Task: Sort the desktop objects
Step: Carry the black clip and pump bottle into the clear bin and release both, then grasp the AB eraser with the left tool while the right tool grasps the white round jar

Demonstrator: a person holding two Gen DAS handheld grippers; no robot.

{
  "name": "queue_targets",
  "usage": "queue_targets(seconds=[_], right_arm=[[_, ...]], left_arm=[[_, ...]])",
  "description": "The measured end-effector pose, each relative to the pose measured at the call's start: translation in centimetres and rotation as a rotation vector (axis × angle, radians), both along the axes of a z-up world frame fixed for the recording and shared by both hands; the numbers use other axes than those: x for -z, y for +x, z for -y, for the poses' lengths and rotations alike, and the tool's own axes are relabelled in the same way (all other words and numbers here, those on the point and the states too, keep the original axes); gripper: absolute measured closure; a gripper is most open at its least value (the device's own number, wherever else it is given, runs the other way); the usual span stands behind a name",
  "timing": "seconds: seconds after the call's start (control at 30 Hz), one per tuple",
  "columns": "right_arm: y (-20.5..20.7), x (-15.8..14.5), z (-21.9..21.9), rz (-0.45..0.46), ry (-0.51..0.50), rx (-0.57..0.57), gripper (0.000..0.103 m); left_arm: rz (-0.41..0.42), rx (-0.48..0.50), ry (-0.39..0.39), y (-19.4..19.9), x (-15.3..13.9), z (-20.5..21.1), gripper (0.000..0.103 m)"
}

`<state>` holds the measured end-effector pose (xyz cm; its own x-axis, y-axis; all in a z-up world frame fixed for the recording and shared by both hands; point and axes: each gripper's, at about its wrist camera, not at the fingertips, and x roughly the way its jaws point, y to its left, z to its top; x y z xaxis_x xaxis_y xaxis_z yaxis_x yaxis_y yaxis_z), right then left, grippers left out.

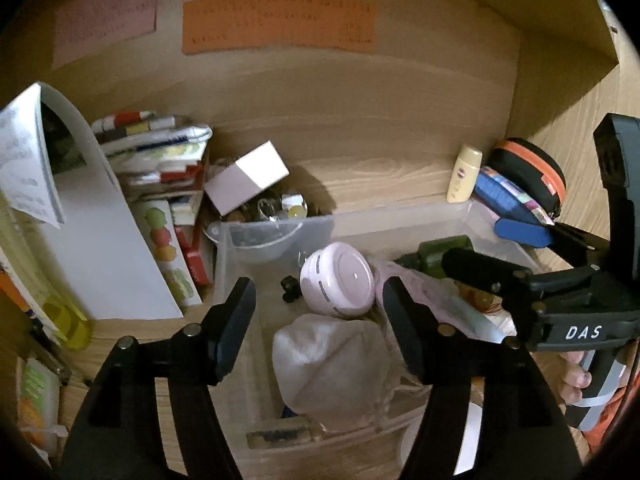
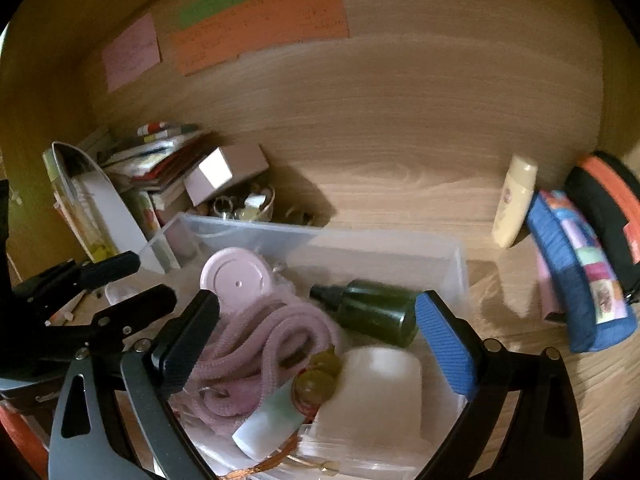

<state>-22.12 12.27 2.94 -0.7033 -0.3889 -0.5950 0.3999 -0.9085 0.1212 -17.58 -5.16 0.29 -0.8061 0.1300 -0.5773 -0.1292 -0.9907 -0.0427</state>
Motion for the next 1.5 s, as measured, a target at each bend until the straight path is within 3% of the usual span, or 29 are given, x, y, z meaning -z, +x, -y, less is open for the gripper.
queue_targets(seconds=[0.17, 0.33, 0.53, 0.73, 0.87, 1.03, 1.3, 1.5], right_arm=[[1.0, -2.0, -0.8, -0.079, 0.043, 0.101, 0.005], [2.1, -3.3, -1.8, -0.078, 0.025, 0.106, 0.005], [4.4, -3.2, -2.6, -0.056, 0.012, 0.069, 0.005], [7.2, -2.5, -2.7, -0.063, 0.053, 0.043, 0.005], [8.6, -1.6, -2.3, -0.033, 0.071, 0.01, 0.004], [10.1, 0.1, -1.9, 0.035, 0.107, -0.051, 0.005], [12.0, 1.8, -1.2, 0.054, 0.205, -0.089, 0.004], [12.7, 3.3, -0.9, 0.087, 0.241, -0.115, 0.004]], left_arm=[[-0.041, -0.045, -0.031, 0.9, -0.9, 0.3, 0.032], [-0.036, -0.062, -0.021, 1.8, -1.3, 0.9, 0.03], [-0.035, -0.079, -0.042, 3.9, -1.3, 1.5, 0.022], [-0.023, -0.08, -0.056, 6.1, -0.8, 1.8, 0.02], [0.003, -0.08, -0.041, 7.5, -0.2, 2.3, 0.01], [0.031, -0.065, -0.073, 9.6, 0.9, 2.3, 0.009], [0.154, -0.046, -0.051, 12.2, 4.0, 2.5, 0.009], [0.193, -0.024, -0.026, 14.4, 4.9, 1.5, 0.009]])
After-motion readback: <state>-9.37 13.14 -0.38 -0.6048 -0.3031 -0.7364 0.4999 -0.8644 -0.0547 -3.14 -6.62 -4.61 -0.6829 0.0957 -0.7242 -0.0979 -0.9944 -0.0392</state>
